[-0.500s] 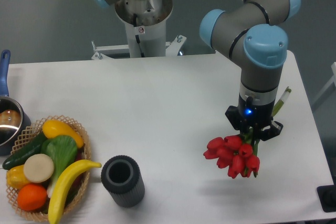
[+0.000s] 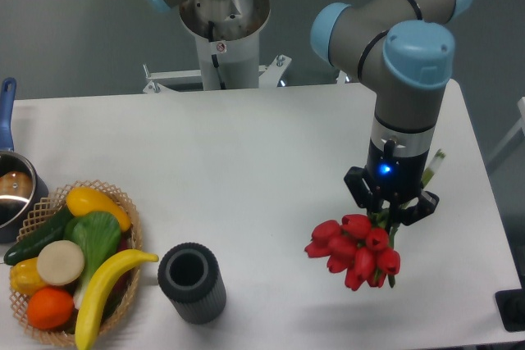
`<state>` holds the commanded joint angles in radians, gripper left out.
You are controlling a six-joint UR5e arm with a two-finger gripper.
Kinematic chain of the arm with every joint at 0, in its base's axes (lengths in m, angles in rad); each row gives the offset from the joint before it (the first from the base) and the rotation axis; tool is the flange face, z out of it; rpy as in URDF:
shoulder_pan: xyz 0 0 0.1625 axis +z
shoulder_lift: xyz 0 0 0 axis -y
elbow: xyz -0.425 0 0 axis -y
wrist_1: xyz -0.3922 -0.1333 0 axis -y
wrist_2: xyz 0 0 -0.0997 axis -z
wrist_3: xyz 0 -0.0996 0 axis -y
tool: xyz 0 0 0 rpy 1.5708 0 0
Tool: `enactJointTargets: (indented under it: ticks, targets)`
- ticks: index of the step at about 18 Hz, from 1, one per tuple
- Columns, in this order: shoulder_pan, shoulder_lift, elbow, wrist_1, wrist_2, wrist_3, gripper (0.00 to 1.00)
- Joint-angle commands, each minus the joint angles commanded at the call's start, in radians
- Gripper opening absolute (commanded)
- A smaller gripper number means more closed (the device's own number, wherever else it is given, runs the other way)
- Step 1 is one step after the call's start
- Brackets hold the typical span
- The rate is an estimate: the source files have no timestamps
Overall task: Insert the flowers into the vase
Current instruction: 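Carry the red tulip bunch in the gripper over to the grey vase, then lower the tulip stems down into the grey vase opening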
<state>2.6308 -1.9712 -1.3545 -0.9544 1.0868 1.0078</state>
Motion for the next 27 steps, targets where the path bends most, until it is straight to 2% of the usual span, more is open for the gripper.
enactJointTargets:
  ticks: [3, 4, 6, 9, 11, 14, 17, 20, 22, 27]
  targets:
    - [-0.003, 0.015, 0.0, 0.025, -0.132, -0.085, 0.0]
    - [-0.005, 0.015, 0.0, 0.078, -0.198, -0.136, 0.0]
    - [-0.006, 0.014, 0.005, 0.127, -0.298, -0.205, 0.0]
    - [-0.005, 0.002, 0.011, 0.134, -0.543, -0.248, 0.0]
    - [-0.012, -0.005, 0.009, 0.135, -0.589, -0.25, 0.0]
    - [-0.014, -0.015, 0.0, 0.137, -0.779, -0.249, 0.0]
    - [-0.015, -0.015, -0.008, 0.137, -0.904, -0.245, 0.0]
    - [-0.032, -0.031, -0.005, 0.14, -0.967, -0.238, 0.0]
    - [-0.052, -0.05, 0.006, 0.158, -0.972, -0.224, 0.0]
    - [-0.095, -0.09, 0.011, 0.16, -0.972, -0.157, 0.0]
